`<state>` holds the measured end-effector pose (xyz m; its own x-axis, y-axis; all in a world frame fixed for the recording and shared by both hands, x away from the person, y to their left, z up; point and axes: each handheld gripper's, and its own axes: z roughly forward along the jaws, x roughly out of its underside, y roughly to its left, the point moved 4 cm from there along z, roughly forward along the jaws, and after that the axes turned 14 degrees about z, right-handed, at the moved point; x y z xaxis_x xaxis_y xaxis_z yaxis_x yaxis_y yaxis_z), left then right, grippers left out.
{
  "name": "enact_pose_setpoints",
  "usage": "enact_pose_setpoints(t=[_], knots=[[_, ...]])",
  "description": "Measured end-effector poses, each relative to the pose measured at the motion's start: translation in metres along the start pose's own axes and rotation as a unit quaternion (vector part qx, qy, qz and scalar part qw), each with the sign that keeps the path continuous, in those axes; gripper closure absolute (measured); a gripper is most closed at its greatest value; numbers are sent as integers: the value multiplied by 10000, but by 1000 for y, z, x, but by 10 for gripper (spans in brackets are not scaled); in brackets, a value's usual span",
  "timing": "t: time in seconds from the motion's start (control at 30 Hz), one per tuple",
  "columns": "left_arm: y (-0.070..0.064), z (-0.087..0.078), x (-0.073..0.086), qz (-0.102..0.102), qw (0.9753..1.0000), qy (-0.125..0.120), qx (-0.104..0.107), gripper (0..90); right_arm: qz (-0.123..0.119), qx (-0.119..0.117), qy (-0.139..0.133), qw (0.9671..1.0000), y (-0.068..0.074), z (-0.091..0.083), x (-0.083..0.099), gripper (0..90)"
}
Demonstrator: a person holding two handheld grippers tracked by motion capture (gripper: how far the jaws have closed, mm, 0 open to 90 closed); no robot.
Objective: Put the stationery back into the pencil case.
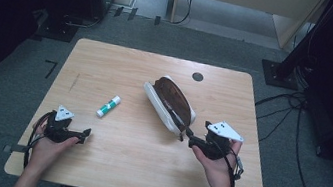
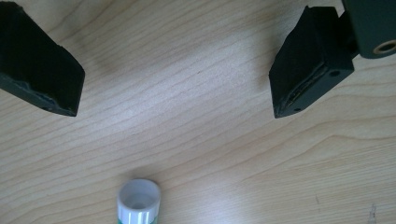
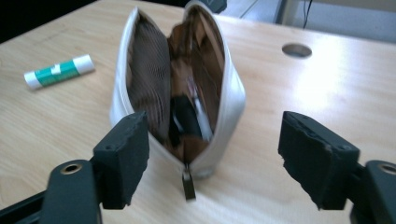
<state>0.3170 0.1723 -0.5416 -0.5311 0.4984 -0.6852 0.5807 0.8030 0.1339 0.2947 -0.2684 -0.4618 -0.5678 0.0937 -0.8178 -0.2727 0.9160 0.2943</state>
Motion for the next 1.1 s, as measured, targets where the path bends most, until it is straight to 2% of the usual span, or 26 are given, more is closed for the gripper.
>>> enact_pose_setpoints(t=[0.1, 0.2, 0.3, 0.37, 0.43, 0.53, 0.77, 0.87, 1.03, 1.1], knots=[[-2, 1, -3, -62, 9999, -68, 48, 65, 62, 91, 92, 9999, -7, -2, 12, 174], [-5, 3, -7, -26, 10000, -67, 47, 75, 79, 147, 175, 9997, -13, -2, 23, 144], [-8, 4, -13, -53, 9999, -158, 15, 142, 205, 145, 187, 9995, -19, -4, 31, 157], [-10, 6, -18, -43, 9998, -208, 66, 146, 211, 146, 207, 9995, -22, -4, 37, 187], [-14, 8, -23, 16, 9997, -212, 83, 156, 252, 125, 202, 9994, -23, -4, 43, 216], [-16, 14, -29, 142, 9998, -154, -14, 205, 266, 145, 254, 9992, -26, -3, 51, 236], [-17, 28, -44, 273, 9995, -125, -85, 391, 257, 156, 298, 9991, -29, -2, 58, 270], [-16, 34, -49, 260, 9996, -85, -73, 436, 277, 156, 314, 9990, -30, -1, 60, 273], [-17, 41, -54, 388, 9992, -35, -73, 506, 288, 155, 387, 9987, -30, 1, 63, 278], [-18, 44, -55, 371, 9993, -6, -69, 550, 291, 147, 394, 9987, -29, 2, 63, 281]])
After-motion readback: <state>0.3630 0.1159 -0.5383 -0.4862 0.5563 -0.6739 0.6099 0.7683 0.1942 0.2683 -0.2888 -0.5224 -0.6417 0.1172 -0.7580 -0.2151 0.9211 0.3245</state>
